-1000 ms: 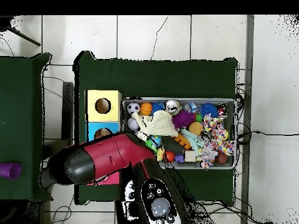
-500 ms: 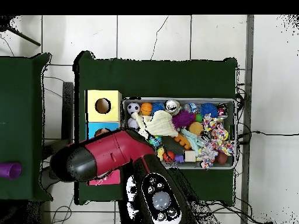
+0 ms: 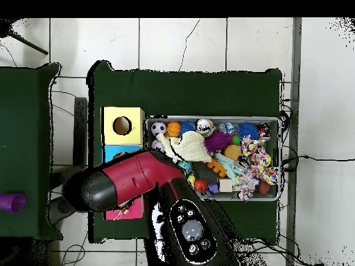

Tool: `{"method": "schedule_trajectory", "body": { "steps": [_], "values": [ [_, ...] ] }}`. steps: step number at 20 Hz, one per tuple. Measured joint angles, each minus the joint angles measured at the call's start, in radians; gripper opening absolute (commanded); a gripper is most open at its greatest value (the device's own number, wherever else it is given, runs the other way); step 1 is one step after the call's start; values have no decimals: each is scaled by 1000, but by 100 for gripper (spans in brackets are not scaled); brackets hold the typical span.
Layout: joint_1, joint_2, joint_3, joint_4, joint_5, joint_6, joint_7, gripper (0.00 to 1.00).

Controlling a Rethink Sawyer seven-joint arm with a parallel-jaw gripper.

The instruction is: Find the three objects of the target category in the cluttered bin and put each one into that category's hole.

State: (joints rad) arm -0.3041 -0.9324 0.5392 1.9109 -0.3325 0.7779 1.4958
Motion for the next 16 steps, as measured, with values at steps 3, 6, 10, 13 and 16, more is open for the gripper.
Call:
{"method": "schedule_trajectory", "body": {
  "steps": [3,6,10,13,16],
  "values": [
    [-7,1,3,-8,-1,0,0,0],
    [-18,1,8,-21,-1,5,0,0],
    [-28,2,14,-36,-1,17,0,0],
    [-32,4,20,-45,-1,31,0,0],
    [-37,9,26,-56,-1,47,0,0]
  ]
}}
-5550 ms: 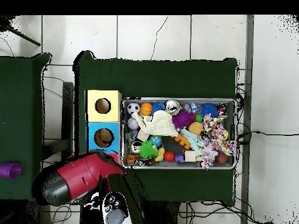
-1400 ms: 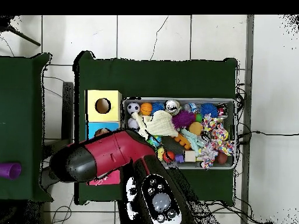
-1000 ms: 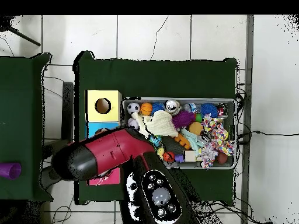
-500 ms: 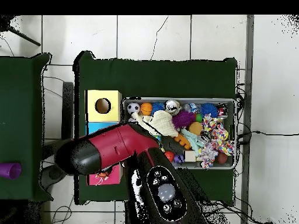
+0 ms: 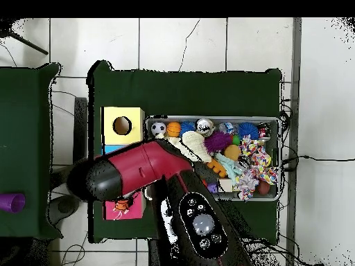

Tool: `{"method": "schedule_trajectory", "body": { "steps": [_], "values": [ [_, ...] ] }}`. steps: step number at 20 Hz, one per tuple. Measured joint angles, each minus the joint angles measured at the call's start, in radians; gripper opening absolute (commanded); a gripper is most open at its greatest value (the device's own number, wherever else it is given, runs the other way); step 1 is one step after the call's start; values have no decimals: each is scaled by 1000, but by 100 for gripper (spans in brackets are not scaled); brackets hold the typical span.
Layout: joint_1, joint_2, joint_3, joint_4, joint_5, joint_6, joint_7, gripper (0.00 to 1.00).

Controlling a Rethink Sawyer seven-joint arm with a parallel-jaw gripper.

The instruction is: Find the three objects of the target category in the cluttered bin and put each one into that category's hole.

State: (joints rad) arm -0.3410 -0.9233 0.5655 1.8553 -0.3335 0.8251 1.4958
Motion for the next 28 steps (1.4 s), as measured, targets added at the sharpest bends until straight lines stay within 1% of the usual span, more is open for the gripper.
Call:
{"method": "schedule_trajectory", "body": {
  "steps": [7,10,14,20,28],
  "values": [
    [-15,16,19,-29,-22,25,0,0],
    [-19,17,28,-28,-36,25,0,0],
    [-22,16,31,-17,-37,24,0,0],
    [-45,5,33,33,-39,-4,0,0],
    [-86,-3,33,117,-41,-89,0,0]
  ]
}}
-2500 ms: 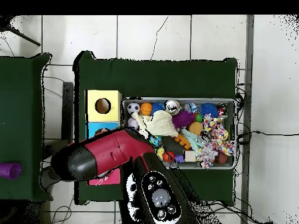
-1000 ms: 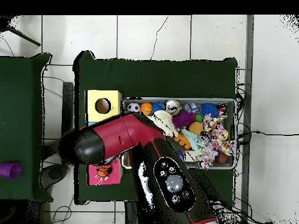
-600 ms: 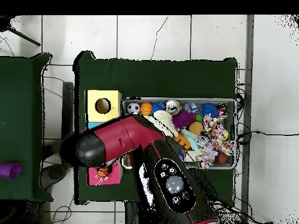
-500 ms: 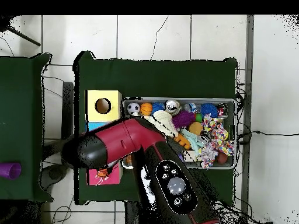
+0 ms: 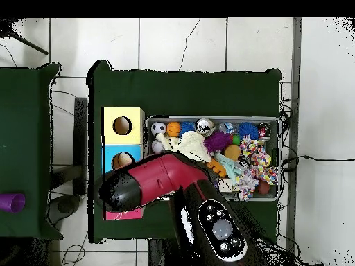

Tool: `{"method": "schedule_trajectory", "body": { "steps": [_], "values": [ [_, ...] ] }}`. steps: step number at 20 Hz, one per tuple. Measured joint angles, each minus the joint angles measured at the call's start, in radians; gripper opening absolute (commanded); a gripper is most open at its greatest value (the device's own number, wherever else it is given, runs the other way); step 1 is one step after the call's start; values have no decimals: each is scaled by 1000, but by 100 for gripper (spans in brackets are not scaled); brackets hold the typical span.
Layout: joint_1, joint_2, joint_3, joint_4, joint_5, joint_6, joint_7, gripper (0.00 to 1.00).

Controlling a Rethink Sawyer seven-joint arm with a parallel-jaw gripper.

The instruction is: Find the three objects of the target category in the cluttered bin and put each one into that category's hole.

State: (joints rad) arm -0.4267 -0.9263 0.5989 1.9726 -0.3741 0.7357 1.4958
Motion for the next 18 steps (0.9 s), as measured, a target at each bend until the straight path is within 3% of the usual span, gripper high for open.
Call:
{"method": "schedule_trajectory", "body": {
  "steps": [9,18],
  "values": [
    [-10,-2,0,54,-2,-37,0,0],
    [-8,-56,0,143,-2,-65,0,0]
  ]
}}
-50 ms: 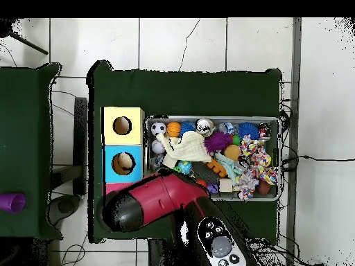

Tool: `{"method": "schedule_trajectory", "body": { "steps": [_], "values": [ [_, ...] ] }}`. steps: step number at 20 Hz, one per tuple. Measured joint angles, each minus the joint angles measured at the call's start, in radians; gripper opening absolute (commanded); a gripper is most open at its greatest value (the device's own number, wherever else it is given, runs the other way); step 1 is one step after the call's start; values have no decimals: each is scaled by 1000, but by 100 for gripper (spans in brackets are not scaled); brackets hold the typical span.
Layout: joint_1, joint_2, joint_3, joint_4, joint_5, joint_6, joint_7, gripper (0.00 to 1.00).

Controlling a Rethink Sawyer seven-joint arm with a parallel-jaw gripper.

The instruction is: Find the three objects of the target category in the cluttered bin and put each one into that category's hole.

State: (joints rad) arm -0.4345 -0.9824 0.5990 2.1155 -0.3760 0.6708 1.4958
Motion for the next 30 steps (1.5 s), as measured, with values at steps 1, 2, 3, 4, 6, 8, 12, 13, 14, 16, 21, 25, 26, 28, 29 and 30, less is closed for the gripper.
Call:
{"method": "schedule_trajectory", "body": {
  "steps": [1,2,3,4,6,8,12,13,14,16,21,25,26,28,29,30],
  "values": [
    [1,-6,0,10,0,-4,0,0],
    [4,-9,0,17,0,-9,0,0],
    [6,-12,0,24,0,-14,0,0],
    [15,-12,0,37,0,-29,0,0],
    [27,-11,-1,44,0,-47,0,0],
    [39,-9,-1,48,0,-63,0,0],
    [71,3,-6,53,0,-101,0,0],
    [86,9,-10,53,0,-114,0,0],
    [92,12,-12,53,0,-120,0,0],
    [114,22,-19,53,0,-138,0,0],
    [148,49,-32,54,0,-175,0,0],
    [160,87,-57,53,0,-205,0,0],
    [161,94,-61,53,0,-211,0,0],
    [163,120,-76,52,-9,-233,0,0],
    [163,129,-79,51,-13,-241,0,0],
    [163,140,-84,48,-19,-252,0,0]
  ]
}}
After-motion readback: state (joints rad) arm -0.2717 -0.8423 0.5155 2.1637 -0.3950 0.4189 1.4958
